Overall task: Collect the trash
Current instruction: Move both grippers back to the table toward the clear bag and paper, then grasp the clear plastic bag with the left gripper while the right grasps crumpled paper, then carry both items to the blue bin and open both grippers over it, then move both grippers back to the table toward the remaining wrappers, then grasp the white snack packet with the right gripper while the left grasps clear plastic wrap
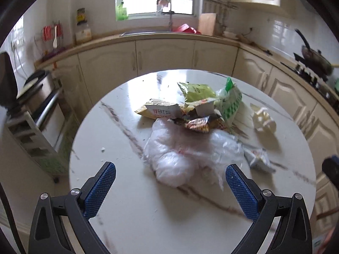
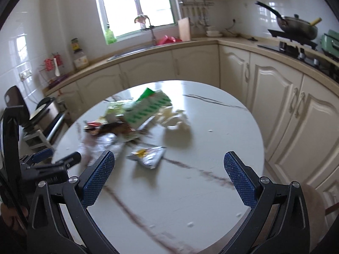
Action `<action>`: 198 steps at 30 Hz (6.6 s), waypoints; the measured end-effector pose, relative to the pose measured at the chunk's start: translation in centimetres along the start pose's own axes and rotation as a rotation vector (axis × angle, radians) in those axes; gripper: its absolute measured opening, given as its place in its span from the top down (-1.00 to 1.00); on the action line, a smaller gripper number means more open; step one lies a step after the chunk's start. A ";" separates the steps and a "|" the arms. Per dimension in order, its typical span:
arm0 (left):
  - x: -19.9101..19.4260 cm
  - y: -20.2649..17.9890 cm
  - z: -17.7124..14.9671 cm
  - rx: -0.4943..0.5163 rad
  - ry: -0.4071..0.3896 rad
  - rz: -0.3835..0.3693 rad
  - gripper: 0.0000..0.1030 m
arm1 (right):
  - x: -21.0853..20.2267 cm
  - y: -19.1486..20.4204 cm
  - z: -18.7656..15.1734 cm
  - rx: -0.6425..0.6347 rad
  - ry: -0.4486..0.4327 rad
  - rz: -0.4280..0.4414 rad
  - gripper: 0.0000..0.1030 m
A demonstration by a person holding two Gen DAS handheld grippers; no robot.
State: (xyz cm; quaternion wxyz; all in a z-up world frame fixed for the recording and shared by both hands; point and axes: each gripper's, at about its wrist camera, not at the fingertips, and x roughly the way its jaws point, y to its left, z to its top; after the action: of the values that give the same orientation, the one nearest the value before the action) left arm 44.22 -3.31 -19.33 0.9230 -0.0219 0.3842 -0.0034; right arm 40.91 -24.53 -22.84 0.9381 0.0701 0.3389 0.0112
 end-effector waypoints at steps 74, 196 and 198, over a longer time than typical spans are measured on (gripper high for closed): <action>-13.8 17.2 -13.1 -0.066 -0.220 0.001 0.09 | -3.3 19.6 -2.4 -0.274 0.002 0.404 0.13; 4.5 -2.7 0.6 0.184 -0.067 0.115 -0.99 | 12.4 4.0 0.2 -0.294 0.294 0.042 -0.23; 5.5 -3.3 0.9 0.193 -0.054 0.113 -0.99 | 12.1 3.3 0.4 -0.296 0.298 0.053 0.06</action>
State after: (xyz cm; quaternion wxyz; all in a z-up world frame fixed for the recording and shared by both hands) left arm 48.80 -6.69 -22.46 0.9296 0.0885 0.3576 0.0124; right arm 50.59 -20.50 -29.72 0.8770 -0.0621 0.4668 0.0959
